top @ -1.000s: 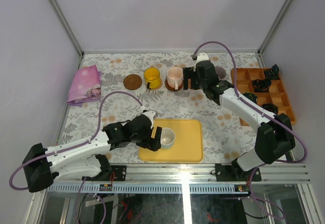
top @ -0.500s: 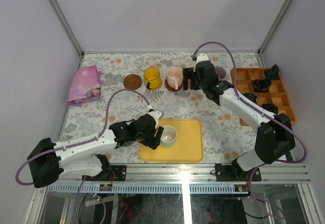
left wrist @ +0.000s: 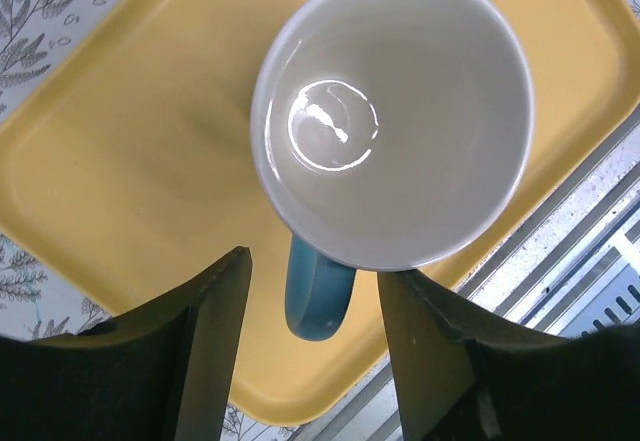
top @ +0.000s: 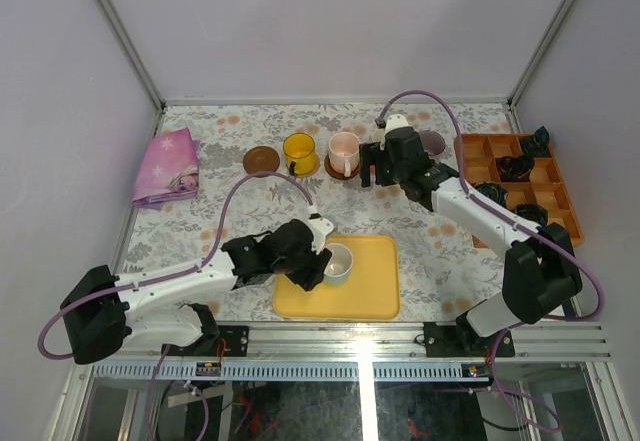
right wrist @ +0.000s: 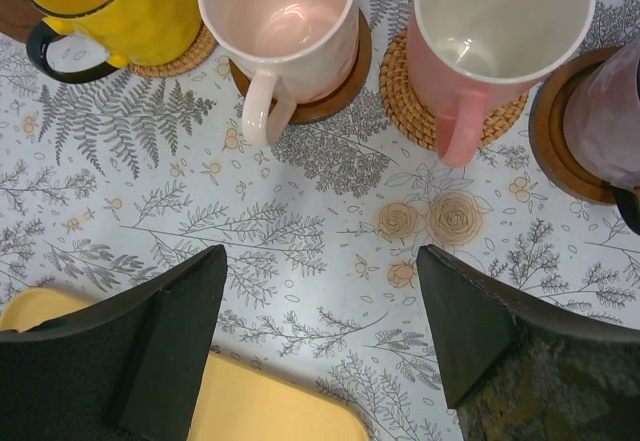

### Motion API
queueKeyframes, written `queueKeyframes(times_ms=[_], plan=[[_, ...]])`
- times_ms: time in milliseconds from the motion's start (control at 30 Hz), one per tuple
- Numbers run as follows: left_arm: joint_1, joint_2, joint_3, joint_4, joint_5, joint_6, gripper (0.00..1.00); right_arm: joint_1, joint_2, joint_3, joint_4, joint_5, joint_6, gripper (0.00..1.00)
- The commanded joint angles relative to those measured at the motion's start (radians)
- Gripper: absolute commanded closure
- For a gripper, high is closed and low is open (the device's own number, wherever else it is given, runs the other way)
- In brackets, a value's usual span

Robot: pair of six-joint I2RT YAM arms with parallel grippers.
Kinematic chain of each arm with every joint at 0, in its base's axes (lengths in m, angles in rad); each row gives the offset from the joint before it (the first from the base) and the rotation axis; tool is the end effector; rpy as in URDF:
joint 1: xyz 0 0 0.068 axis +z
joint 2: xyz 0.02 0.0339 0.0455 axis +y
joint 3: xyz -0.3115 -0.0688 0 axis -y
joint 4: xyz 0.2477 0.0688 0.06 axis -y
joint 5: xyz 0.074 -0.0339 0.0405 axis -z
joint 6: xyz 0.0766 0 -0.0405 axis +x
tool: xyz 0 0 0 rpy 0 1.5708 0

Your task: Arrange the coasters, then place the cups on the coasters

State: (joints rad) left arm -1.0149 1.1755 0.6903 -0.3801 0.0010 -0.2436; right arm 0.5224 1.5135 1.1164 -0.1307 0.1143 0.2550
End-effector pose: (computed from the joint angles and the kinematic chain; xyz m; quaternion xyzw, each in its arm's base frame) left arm 0.1291 -0.2080 0.2239 0.3532 0.8694 -0.2037 0.2790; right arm 0.3367 0.1838 0.3084 -0.0872 0.8617 0.1427 0.4790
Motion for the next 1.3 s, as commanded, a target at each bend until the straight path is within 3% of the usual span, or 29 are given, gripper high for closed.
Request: queueKeyframes(times_ms=[0, 300, 600, 1100, 1267], plan=[[-0.006, 0.009, 0.026, 0.088, 0.046, 0.093, 0.50, -0.005, -0.062, -0.014, 0.011, 0.010, 0.004, 0.16], [0.001, 0.021, 0.022, 0.083, 0.066, 0.135, 0.74, -0.005, -0.075, -0.032, 0.009, 0.014, 0.024, 0.16], [0.002, -0.016, 0.013, 0.116, -0.044, 0.135, 0.86, -0.005, -0.094, -0.043, 0.008, 0.033, 0.000, 0.16], [0.009, -0.122, 0.051, 0.149, -0.366, 0.148, 0.88, -0.005, -0.114, -0.073, 0.069, -0.011, -0.038, 0.19], [0.057, -0.177, 0.065, 0.165, -0.460, 0.118, 0.87, -0.005, -0.096, -0.064, 0.089, -0.048, -0.057, 0.23]])
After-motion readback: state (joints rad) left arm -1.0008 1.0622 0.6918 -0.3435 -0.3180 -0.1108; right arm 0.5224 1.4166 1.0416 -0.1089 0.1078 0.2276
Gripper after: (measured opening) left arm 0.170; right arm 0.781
